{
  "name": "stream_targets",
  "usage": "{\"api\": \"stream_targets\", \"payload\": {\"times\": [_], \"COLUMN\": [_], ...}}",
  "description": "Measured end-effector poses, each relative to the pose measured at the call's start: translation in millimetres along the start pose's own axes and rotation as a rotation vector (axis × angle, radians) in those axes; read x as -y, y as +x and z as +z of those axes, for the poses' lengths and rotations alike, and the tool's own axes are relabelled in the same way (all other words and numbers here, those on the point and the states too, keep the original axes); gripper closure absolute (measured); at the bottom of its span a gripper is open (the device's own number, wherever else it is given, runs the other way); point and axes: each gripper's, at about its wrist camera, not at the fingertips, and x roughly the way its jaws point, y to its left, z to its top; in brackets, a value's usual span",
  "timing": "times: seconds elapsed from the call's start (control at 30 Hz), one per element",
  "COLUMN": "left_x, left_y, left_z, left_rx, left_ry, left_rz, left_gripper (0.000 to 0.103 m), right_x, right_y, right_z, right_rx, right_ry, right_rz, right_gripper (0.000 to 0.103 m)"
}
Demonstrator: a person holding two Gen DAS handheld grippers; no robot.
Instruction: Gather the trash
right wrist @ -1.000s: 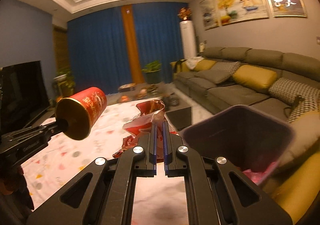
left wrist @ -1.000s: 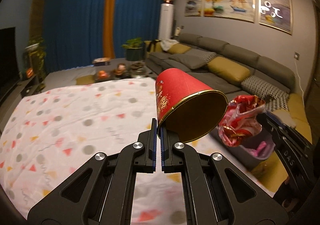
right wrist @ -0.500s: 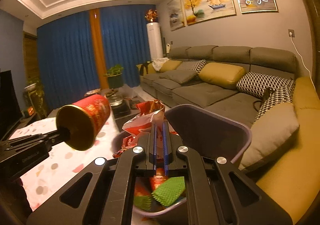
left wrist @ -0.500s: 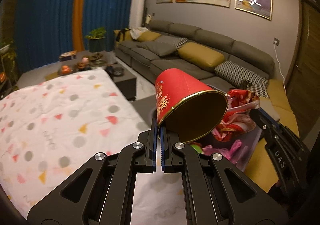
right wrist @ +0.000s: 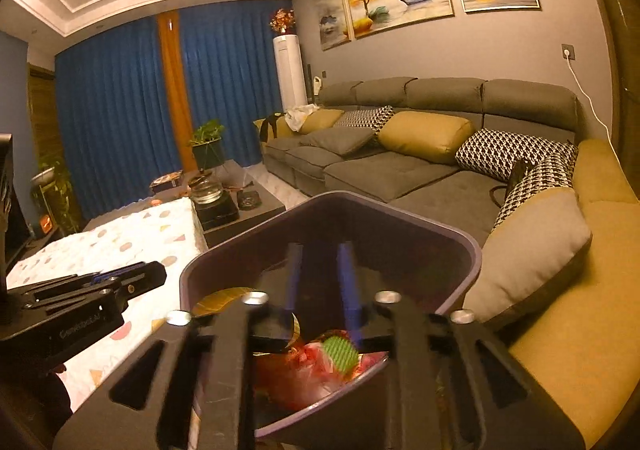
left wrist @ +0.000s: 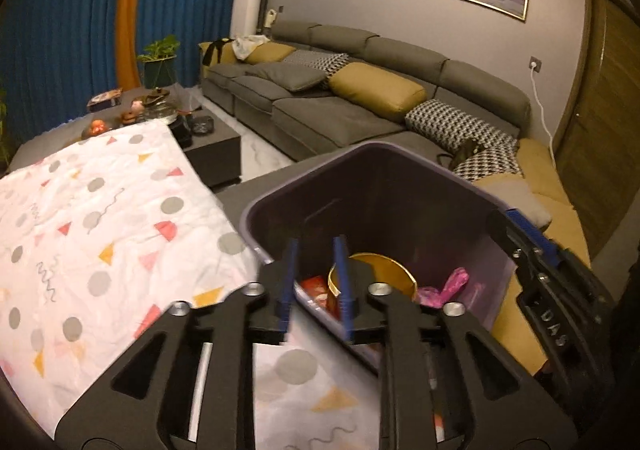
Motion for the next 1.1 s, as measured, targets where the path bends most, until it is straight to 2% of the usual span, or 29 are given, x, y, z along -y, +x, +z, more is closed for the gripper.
{"api": "stream_targets", "payload": {"times": [0.07, 0.17, 0.2, 0.27, 0.43, 0.5, 0.6, 0.8, 1.1], "left_x": [-7.1, -15.0, -17.8, -23.1, -33.0, -35.9, -37.7, -50.5, -65.1], "left_y": [-4.7, -20.2, -27.4, -42.4, -92.1, -117.4, -146.5, -197.7, -240.4], "left_z": [-2.2, -6.8, -9.6, -14.6, -32.0, -43.3, -58.5, -83.1, -115.0], "left_rx": [0.010, 0.046, 0.058, 0.077, 0.142, 0.182, 0.199, 0.214, 0.206], "left_ry": [-0.021, -0.040, -0.041, -0.043, -0.037, -0.029, -0.001, -0.038, -0.103], "left_rz": [0.019, 0.062, 0.088, 0.133, 0.261, 0.309, 0.371, 0.409, 0.438], "left_gripper": [0.049, 0.032, 0.028, 0.020, 0.006, 0.006, 0.006, 0.006, 0.006], "right_x": [-0.3, -0.8, -3.6, -6.6, -23.2, -30.4, -43.6, -69.7, -91.2], "right_y": [-2.8, -10.7, -14.8, -23.4, -45.4, -52.3, -67.0, -103.2, -153.0], "right_z": [-0.9, -2.3, -2.5, -1.0, -3.8, -5.7, -10.7, -22.4, -42.3], "right_rx": [0.007, 0.018, 0.024, 0.044, 0.056, 0.054, 0.045, 0.053, 0.045], "right_ry": [0.000, -0.002, -0.012, -0.030, -0.061, -0.071, -0.091, -0.123, -0.141], "right_rz": [-0.010, -0.020, -0.026, -0.036, -0.036, -0.029, -0.011, 0.004, 0.039], "right_gripper": [0.057, 0.041, 0.036, 0.018, 0.006, 0.006, 0.006, 0.005, 0.006]}}
